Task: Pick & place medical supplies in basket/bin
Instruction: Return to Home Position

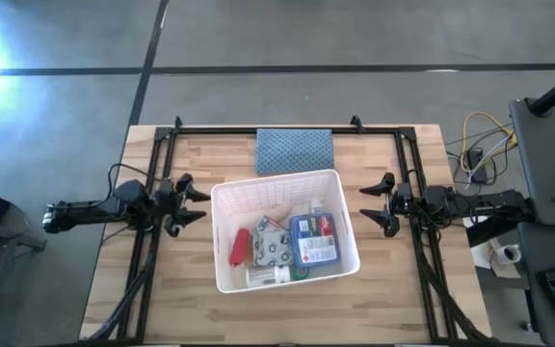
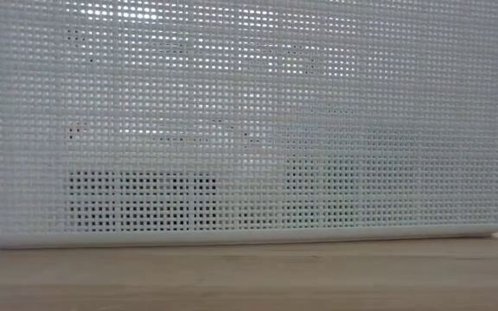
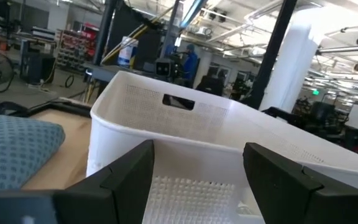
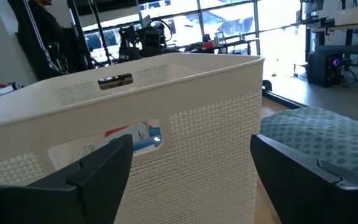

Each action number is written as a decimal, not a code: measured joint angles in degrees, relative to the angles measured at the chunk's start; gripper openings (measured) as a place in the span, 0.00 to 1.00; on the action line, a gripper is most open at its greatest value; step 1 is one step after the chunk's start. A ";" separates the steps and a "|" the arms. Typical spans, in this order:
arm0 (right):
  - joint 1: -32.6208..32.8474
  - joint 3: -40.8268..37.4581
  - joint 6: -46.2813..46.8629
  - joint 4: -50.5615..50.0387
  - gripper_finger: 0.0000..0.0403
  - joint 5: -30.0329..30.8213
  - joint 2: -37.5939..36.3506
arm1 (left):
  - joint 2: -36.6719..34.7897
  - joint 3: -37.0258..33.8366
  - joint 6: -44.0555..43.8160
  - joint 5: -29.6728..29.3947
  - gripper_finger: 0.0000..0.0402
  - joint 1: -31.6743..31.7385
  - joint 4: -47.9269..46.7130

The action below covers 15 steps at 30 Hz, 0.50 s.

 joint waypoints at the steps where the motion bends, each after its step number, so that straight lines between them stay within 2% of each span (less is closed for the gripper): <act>1: 0.00 0.00 0.00 0.02 0.78 -0.01 0.00 | -0.23 0.00 0.00 0.00 0.57 -0.14 0.02; 15: 0.02 0.00 0.01 0.00 0.78 -0.01 -0.01 | 1.96 0.07 0.02 0.09 0.57 -0.48 0.44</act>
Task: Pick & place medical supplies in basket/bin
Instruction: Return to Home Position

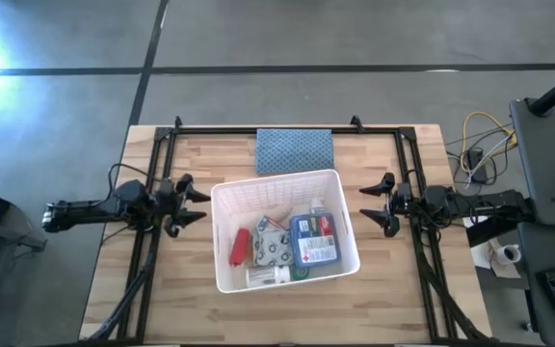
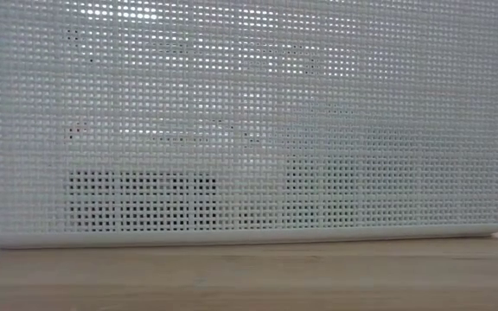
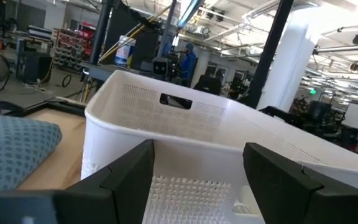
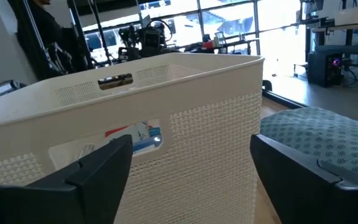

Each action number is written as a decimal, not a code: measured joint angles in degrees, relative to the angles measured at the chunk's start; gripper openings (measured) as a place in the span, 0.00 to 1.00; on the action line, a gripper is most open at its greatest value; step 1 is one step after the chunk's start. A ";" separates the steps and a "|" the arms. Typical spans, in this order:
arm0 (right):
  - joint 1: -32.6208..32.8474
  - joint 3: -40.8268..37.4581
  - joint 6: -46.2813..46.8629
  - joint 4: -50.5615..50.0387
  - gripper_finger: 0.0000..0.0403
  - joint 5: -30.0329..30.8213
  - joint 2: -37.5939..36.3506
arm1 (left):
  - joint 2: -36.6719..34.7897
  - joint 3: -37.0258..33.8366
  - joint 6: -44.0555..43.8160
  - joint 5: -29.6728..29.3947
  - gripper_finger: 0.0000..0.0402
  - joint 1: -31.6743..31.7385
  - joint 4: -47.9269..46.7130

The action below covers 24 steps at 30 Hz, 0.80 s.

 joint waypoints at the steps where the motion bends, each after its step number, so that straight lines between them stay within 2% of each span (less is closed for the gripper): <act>1: -0.02 0.00 -0.01 0.00 0.78 0.02 -0.02 | 0.31 0.00 0.00 0.00 0.57 0.00 -0.01; 15: -0.02 0.01 0.01 0.01 0.80 0.02 0.00 | 3.64 0.00 0.02 0.06 0.57 -0.04 -0.01; 24: -0.02 0.00 0.01 0.02 0.78 0.01 -0.01 | 4.72 0.02 0.02 0.07 0.57 -0.04 -0.07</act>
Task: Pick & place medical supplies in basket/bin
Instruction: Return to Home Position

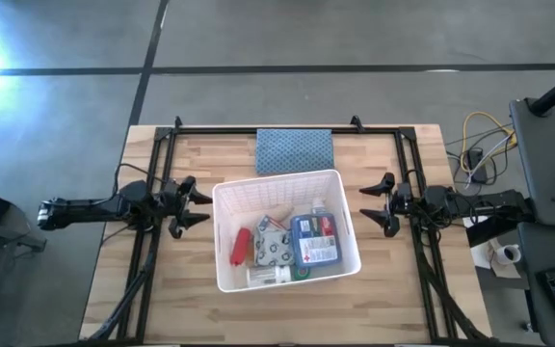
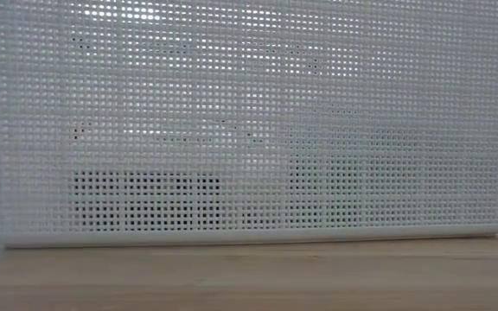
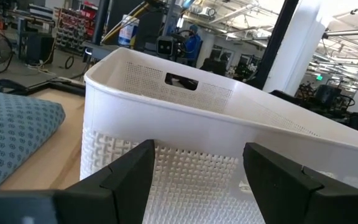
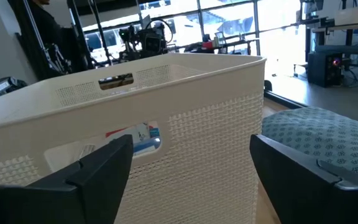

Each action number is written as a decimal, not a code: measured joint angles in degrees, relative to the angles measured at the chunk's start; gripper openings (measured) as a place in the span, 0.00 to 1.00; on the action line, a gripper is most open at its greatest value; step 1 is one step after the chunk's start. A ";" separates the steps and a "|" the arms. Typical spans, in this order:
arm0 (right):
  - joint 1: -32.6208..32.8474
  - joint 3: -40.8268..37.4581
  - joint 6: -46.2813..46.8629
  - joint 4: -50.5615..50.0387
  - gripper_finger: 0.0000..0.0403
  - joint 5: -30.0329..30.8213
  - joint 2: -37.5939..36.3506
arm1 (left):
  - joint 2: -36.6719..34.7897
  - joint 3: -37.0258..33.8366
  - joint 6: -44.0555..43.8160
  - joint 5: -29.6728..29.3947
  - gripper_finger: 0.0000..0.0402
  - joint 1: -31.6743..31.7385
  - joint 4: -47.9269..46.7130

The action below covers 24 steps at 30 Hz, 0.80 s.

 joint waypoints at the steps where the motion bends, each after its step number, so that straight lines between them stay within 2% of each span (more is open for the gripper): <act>1: 0.00 0.02 -0.02 -0.02 0.78 0.00 0.00 | 0.00 0.00 0.01 0.00 0.57 0.00 0.00; 13: 0.00 0.00 -0.02 0.00 0.80 0.00 0.01 | -0.01 0.02 0.00 0.00 0.57 0.00 0.00; 24: 0.02 0.00 -0.02 -0.01 0.78 0.00 0.00 | -0.02 0.02 -0.02 0.00 0.57 0.00 0.00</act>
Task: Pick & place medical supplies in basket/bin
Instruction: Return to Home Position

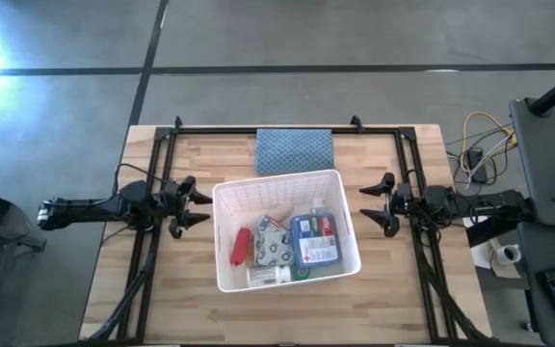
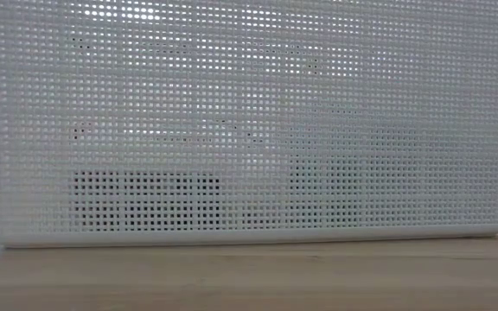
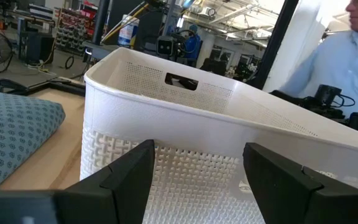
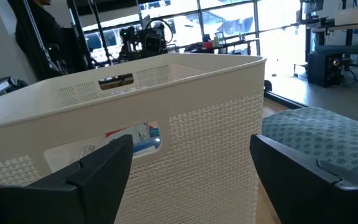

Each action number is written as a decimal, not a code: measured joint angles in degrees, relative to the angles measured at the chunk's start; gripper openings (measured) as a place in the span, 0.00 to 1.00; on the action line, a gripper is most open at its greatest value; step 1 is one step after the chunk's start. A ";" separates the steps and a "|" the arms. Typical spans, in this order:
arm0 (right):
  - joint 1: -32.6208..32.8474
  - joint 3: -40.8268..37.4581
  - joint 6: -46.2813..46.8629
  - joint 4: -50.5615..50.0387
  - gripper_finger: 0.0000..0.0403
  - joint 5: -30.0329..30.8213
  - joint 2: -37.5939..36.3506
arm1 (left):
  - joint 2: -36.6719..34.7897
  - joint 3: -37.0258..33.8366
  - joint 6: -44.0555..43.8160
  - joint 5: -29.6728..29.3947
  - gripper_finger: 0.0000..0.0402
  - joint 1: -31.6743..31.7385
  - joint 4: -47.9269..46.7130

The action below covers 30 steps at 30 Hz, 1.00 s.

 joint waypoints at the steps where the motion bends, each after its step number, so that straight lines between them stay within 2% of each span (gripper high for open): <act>1: -0.02 0.02 0.00 -0.01 0.78 0.00 0.02 | 0.00 0.00 0.00 0.00 0.57 0.00 0.00; 12: -0.02 0.00 0.00 -0.01 0.81 0.00 0.00 | 0.00 0.00 0.00 0.00 0.57 0.02 -0.01; 30: -0.01 0.01 0.01 -0.01 0.79 0.00 0.01 | 0.00 0.00 0.00 0.00 0.57 0.02 0.00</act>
